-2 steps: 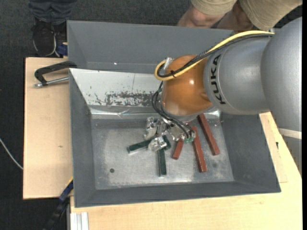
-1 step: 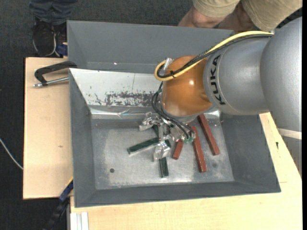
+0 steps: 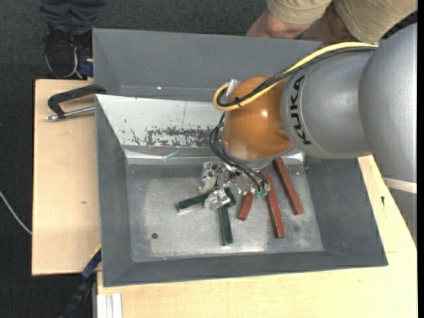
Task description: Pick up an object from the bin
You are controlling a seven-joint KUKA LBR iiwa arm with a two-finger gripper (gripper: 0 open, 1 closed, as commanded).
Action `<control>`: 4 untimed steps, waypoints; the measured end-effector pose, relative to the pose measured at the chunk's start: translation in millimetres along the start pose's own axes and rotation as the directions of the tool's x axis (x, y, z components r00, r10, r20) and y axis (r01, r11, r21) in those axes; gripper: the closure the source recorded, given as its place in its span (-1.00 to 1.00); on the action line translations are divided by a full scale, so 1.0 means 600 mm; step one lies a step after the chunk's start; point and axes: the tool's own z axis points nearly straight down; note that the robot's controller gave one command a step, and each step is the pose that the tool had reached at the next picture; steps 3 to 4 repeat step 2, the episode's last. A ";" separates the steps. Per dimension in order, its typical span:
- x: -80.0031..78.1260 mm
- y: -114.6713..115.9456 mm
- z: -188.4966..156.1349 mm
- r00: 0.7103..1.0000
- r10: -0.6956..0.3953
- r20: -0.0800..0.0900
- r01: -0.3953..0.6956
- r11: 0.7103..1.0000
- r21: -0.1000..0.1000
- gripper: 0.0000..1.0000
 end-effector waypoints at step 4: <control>-0.039 -0.012 -0.242 1.000 -0.022 0.003 0.022 1.000 0.002 1.00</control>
Offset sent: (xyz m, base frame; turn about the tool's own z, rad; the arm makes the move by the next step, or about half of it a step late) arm 0.0217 -0.0003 0.1424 -0.0230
